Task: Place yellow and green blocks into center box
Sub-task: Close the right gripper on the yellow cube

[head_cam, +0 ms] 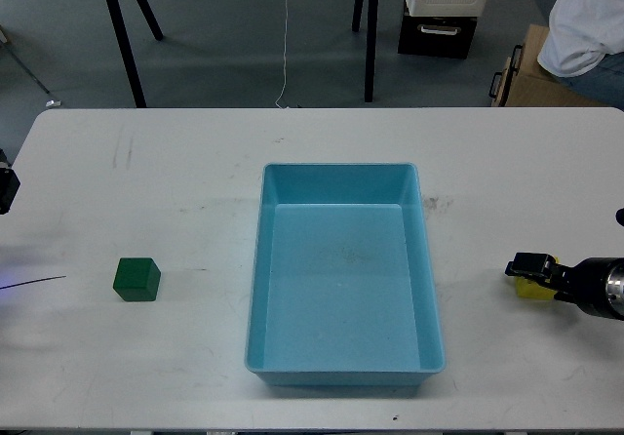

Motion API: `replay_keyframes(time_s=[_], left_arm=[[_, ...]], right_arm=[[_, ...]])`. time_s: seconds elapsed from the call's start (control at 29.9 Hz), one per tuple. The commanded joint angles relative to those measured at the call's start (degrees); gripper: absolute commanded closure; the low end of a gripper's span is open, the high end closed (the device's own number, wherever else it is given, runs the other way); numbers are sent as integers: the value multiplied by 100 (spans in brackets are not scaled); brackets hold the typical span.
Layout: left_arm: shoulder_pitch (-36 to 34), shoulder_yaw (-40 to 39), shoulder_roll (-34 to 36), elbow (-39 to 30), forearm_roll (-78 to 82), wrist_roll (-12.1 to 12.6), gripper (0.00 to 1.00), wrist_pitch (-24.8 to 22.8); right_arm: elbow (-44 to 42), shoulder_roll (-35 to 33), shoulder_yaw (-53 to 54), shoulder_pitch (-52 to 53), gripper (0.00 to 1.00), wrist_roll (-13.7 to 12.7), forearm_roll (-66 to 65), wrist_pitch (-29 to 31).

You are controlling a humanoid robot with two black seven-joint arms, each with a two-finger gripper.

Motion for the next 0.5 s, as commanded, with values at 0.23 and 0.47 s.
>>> replay_keyframes(time_s=[0.23, 0.47], left_arm=[[-7, 0, -1, 71, 3, 9, 0, -3], [-7, 0, -1, 80, 3, 18, 0, -12]], right_arm=[[86, -8, 2, 20, 74, 13, -17, 68], [147, -17, 2, 47, 98, 12, -17, 104]])
